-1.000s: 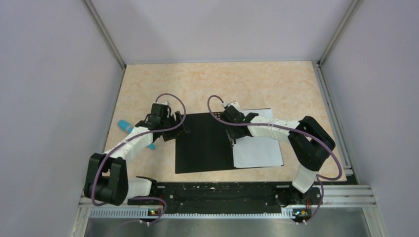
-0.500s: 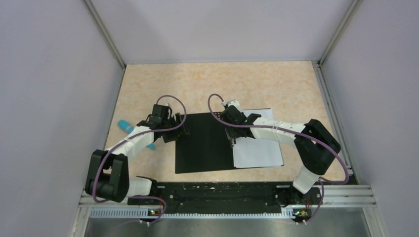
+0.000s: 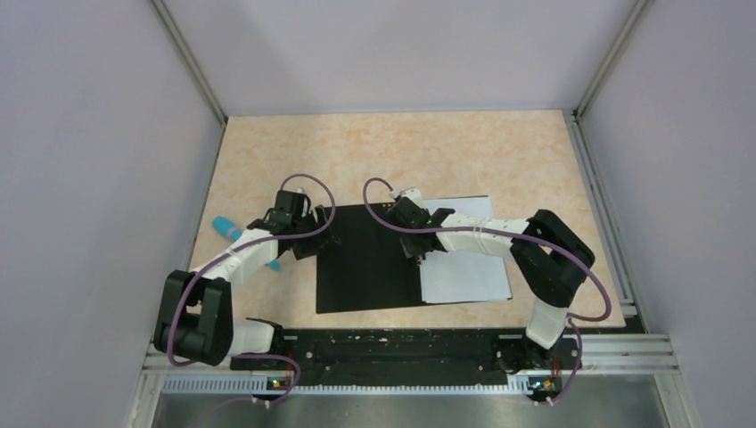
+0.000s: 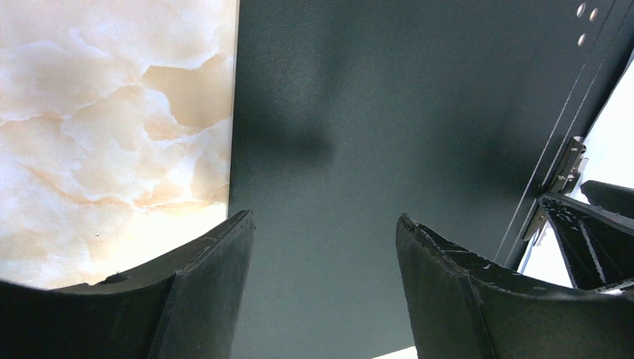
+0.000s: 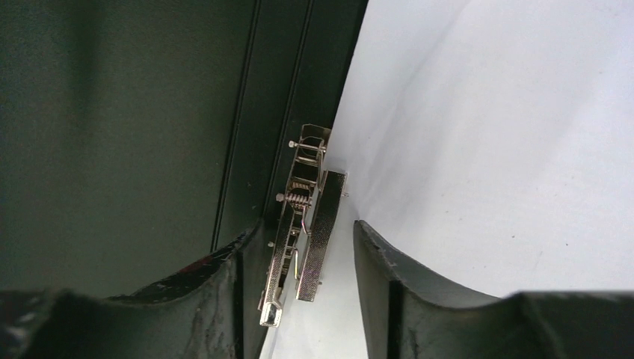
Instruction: Put the files into the folder
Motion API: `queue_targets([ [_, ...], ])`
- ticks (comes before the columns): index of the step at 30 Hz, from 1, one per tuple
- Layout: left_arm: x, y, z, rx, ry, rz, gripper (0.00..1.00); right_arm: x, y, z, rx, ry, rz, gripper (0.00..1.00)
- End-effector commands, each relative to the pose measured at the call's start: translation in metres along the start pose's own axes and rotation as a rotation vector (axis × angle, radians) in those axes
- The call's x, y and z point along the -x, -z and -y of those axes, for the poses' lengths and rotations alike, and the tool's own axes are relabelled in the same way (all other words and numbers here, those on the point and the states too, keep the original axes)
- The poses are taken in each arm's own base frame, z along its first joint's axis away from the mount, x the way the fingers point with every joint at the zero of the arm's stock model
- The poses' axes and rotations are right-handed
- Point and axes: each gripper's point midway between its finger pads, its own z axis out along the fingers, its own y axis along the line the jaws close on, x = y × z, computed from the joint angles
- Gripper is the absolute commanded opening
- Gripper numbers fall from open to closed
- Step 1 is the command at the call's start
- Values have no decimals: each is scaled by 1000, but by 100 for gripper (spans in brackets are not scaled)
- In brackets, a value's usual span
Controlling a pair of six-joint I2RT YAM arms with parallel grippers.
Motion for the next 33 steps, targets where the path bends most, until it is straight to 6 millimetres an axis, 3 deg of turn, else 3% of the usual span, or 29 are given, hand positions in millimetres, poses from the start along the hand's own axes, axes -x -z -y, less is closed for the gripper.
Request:
queue_targets([
  [1, 10, 3, 2, -12, 0, 55, 74, 6, -2, -10, -35, 22, 15, 42],
  [8, 11, 3, 2, -9, -1, 55, 75, -8, -7, -10, -32, 33, -20, 22],
  [10, 11, 3, 1, -7, -1, 57, 75, -5, -4, -9, -32, 32, -14, 13],
  [16, 13, 6, 3, -9, -1, 63, 75, 6, 5, -7, -16, 33, -2, 0],
  [24, 12, 8, 4, -19, 4, 58, 75, 15, 11, -8, 42, 4, 0, 0],
  [33, 9, 8, 3, -67, 39, 43, 77, 51, 40, 10, 94, -54, 66, 0],
])
